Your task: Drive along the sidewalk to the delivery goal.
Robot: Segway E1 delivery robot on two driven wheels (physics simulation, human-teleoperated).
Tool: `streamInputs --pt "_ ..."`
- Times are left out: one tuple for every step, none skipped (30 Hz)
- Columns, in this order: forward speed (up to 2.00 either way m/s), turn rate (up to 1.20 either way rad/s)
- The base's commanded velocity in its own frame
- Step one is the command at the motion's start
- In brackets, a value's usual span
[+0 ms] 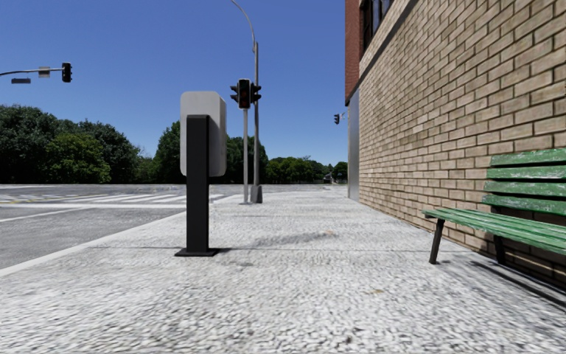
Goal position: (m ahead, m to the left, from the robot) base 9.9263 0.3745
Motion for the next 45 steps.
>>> streamInputs --pt "2.00 0.00" --pt "2.00 0.00" --pt "2.00 0.00" --pt "2.00 0.00" --pt "2.00 0.00" --pt "2.00 0.00" --pt "2.00 0.00" --pt "2.00 0.00" --pt "2.00 0.00" --pt "2.00 0.00" --pt "2.00 0.00" --pt "2.00 0.02" --pt "2.00 0.03" --pt "2.00 0.07" --pt "2.00 0.20" --pt "2.00 0.20" --pt "2.00 0.26" --pt "2.00 0.40" --pt "2.00 0.46" --pt "2.00 0.27" --pt "2.00 0.00" --pt "2.00 0.00" --pt "2.00 0.00" --pt "2.00 0.00" --pt "2.00 0.00" --pt "2.00 0.00" --pt "2.00 0.00" --pt "2.00 0.00" --pt "2.00 0.00" --pt "2.00 0.00" --pt "2.00 0.00" --pt "2.00 0.00" --pt "2.00 0.00" --pt "2.00 0.00" --pt "2.00 0.00" --pt "2.00 0.00" --pt "2.00 0.00" --pt "2.00 0.00" --pt "2.00 0.00" --pt "2.00 0.00" --pt "2.00 0.00" --pt "2.00 0.00" --pt "2.00 0.00" --pt "2.00 0.00" --pt "2.00 0.00"
